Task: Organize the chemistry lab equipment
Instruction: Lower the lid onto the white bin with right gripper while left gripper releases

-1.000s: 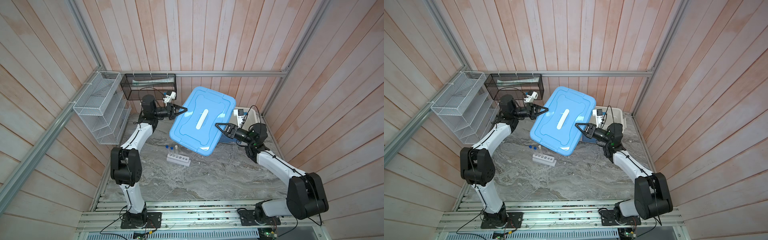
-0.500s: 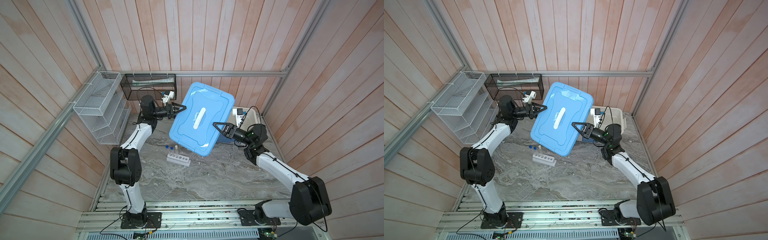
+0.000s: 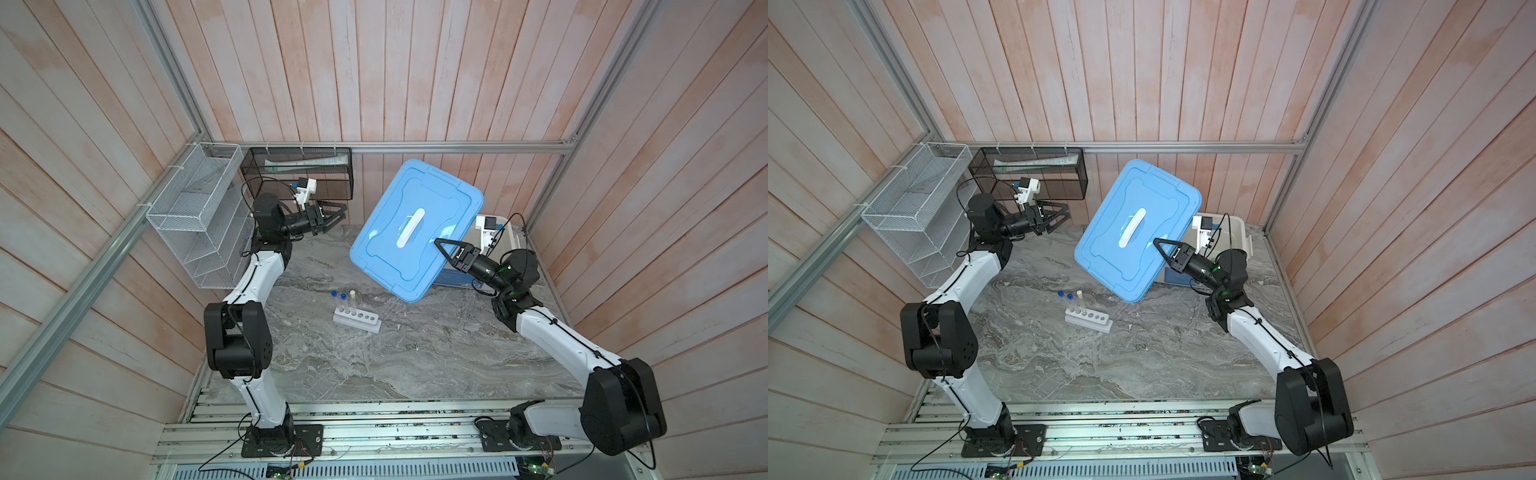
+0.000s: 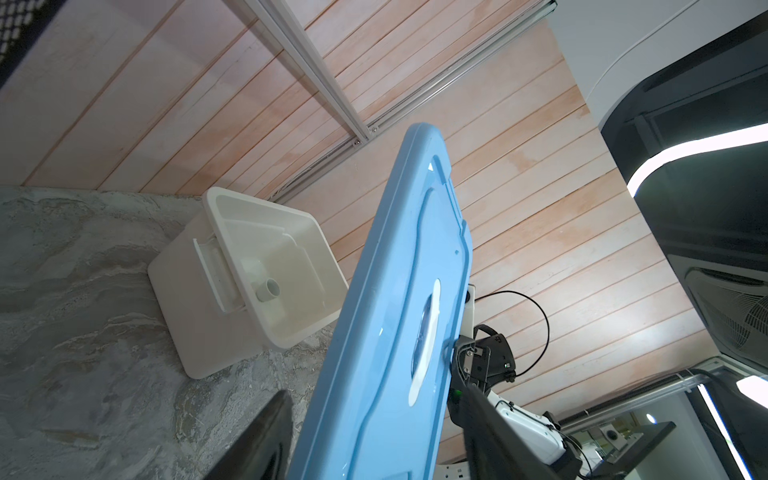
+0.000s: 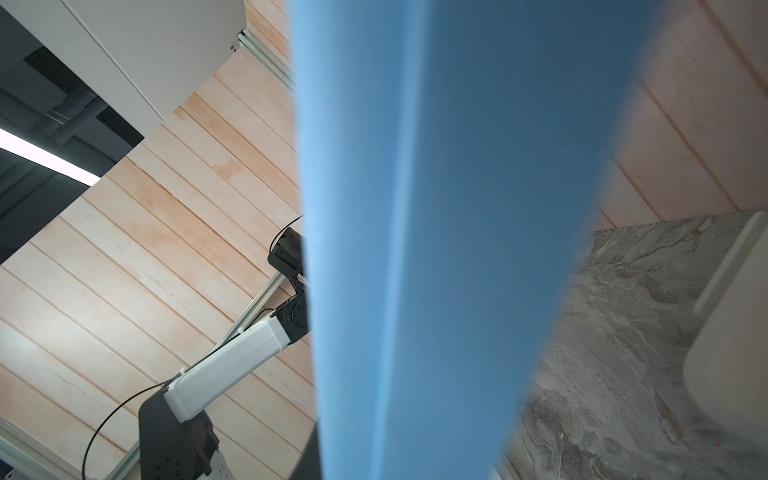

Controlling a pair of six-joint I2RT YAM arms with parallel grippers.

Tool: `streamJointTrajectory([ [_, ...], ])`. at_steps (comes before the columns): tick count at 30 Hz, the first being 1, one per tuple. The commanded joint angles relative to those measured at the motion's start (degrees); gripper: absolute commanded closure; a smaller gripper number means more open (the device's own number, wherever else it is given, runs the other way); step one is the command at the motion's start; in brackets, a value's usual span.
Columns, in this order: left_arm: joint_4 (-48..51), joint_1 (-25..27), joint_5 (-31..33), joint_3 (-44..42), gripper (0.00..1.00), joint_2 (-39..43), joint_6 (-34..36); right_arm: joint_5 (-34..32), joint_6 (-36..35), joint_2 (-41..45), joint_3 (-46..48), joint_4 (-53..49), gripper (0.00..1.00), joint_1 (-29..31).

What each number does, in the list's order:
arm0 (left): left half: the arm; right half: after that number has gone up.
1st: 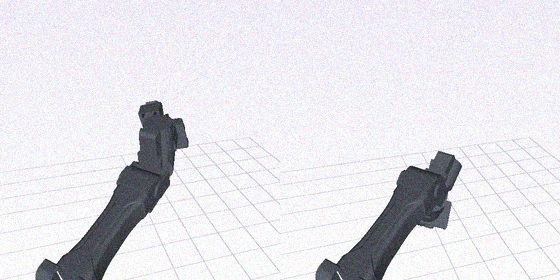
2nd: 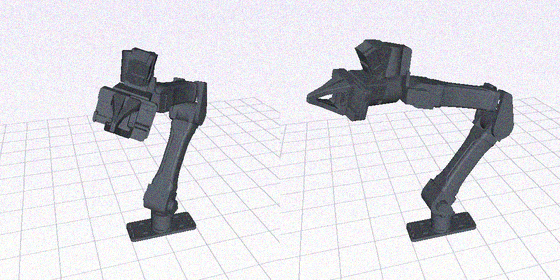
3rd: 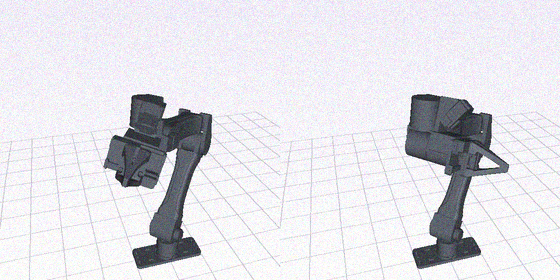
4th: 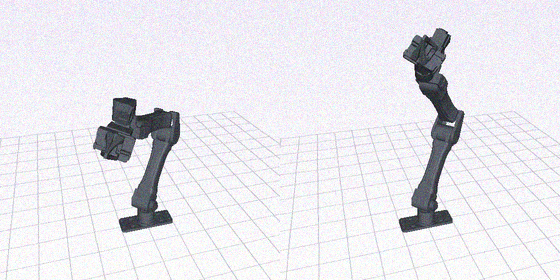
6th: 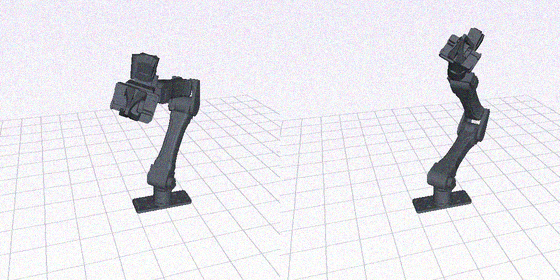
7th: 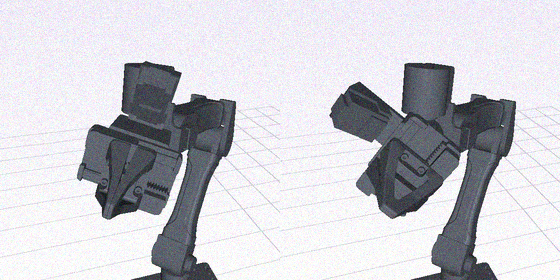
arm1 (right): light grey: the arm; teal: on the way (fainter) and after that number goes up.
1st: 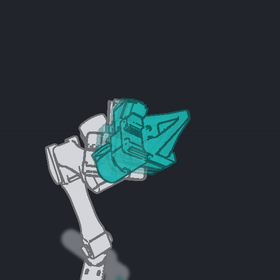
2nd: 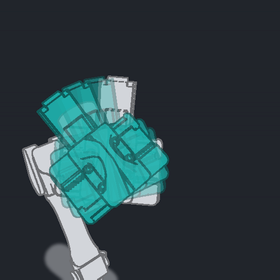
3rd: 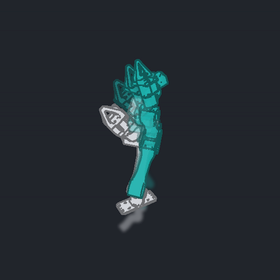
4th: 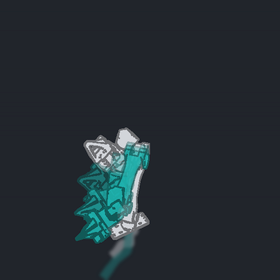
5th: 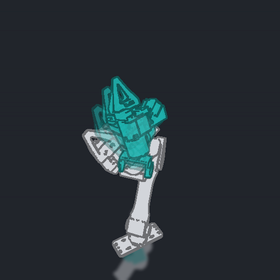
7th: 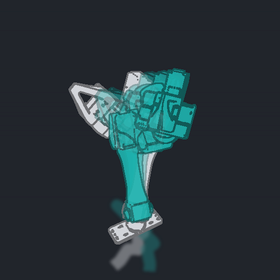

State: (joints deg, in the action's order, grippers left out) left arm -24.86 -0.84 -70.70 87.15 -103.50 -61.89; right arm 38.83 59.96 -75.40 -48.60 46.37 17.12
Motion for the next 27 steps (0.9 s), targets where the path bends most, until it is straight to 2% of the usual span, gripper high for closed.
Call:
streamJointTrajectory([
  [1, 0.49, 0.23, 1.24, -1.73, 0.34, 2.97, 2.93, -6.84, 2.35, 3.22, 0.82, 4.73, 0.99, -1.19],
  [4, 1.27, 0.31, 2.10, -3.65, 0.34, 4.46, 4.24, -13.31, 3.75, 5.20, 2.45, 5.22, 0.98, -1.83],
  [9, 6.31, 1.90, 3.34, -4.89, 0.34, 5.99, 9.31, -28.65, 6.83, 8.97, 7.81, 6.71, 0.98, -2.26],
  [12, 12.50, 3.99, 4.75, -3.90, 0.34, 6.48, 14.84, -34.74, 8.26, 10.37, 9.80, 6.28, 0.98, -2.67],
  [15, 14.56, 6.21, 4.95, -3.31, 0.34, 5.93, 16.69, -40.08, 9.58, 11.06, 11.25, 5.27, 0.98, -2.71],
  [27, 18.17, 8.50, 5.47, -4.21, 0.36, 6.55, 19.83, -50.02, 15.96, 7.75, 16.21, 10.45, 0.98, -3.32],
])
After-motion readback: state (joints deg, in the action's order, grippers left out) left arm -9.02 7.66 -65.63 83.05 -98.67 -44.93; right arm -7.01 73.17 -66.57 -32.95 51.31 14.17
